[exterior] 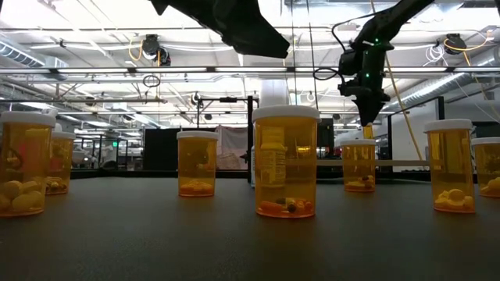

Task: Pick and place medicine bottles onto shelf by color
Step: Put the small orange pill bottle on the shelf

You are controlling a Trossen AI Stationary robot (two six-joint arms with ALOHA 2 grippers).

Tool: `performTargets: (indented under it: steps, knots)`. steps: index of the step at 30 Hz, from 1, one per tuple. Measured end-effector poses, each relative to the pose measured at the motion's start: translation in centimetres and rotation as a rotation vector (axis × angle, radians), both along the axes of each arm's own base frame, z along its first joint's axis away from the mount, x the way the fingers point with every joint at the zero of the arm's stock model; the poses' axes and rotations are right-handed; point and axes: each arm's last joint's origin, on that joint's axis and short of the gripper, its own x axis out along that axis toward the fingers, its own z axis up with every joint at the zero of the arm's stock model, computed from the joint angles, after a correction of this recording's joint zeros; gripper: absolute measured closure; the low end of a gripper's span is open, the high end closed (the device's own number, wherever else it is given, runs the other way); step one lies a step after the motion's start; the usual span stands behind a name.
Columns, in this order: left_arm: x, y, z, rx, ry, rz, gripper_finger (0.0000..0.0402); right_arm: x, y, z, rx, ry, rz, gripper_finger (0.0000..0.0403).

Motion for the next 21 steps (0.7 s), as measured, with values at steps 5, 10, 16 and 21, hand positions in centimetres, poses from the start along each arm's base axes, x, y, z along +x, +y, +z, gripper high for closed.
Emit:
performTargets:
  steps: [5, 10, 16, 21]
  knots:
    - [0.0, 0.0, 0.0, 0.0, 0.0, 0.0, 0.0153, 0.1, -0.2, 0.0, -0.019, -0.008, -0.002, 0.0282]
    - [0.0, 0.0, 0.0, 0.0, 0.0, 0.0, 0.0153, 0.1, -0.2, -0.2, -0.016, -0.01, -0.01, 0.0282]
    - [0.0, 0.0, 0.0, 0.0, 0.0, 0.0, 0.0154, 0.1, 0.2, -2.1, 0.005, 0.013, 0.04, 0.0282]
    - [0.0, 0.0, 0.0, 0.001, 0.0, 0.0, 0.0154, 0.2, 0.4, -3.0, 0.019, 0.021, 0.047, 0.0282]
